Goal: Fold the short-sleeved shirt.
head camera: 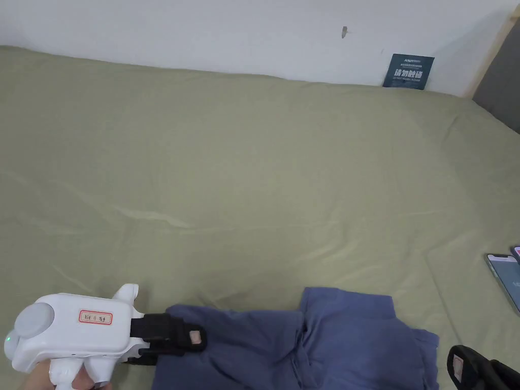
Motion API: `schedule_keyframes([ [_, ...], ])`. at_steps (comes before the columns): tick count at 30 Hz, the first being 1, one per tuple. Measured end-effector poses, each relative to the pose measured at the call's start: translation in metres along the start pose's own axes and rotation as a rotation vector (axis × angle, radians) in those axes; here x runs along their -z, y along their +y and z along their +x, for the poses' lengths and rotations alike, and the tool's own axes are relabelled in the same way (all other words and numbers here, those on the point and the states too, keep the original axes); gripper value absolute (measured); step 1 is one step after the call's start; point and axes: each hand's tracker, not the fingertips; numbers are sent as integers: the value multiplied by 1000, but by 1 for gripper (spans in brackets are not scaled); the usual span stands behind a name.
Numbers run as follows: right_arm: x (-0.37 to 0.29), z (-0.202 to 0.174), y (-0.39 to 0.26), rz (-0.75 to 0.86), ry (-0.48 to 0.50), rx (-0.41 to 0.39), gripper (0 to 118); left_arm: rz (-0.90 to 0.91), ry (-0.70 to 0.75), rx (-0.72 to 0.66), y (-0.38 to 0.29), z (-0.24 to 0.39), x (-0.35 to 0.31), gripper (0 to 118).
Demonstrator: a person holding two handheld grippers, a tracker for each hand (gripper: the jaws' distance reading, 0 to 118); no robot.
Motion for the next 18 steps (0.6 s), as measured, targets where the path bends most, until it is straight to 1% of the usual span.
schedule_keyframes([
  [1, -1, -1, 0, 4, 3, -1, 0, -3, 15, 6, -1, -2, 0, 16],
  [3, -3, -1, 0, 7, 9, -12, 0, 5, -59, -85, 5, -10, -6, 15],
  [5, -5, -1, 1, 15, 8, -19, 0, 64, -19, -83, 4, -4, -14, 14],
  [6, -5, -1, 2, 17, 11, -19, 0, 54, -7, -89, 4, -2, -18, 14],
  [7, -6, 0, 3, 21, 17, -18, 0, 81, 9, -120, 4, -2, -25, 13],
  [9, -7, 0, 7, 39, 29, -24, 0, 138, -28, -125, 8, -2, -44, 13],
  [11, -6, 1, 12, 50, 38, -47, 0, 195, 39, -134, 11, 3, -71, 13],
  [14, -3, 1, 21, 78, 59, -67, 0, 285, 103, -123, 9, 5, -127, 13],
  [16, 0, 1, 29, 108, 69, -79, 0, 344, 210, -88, 1, 12, -169, 13],
  [18, 5, 0, 40, 140, 81, -71, 0, 369, 291, -70, -5, 18, -198, 13],
])
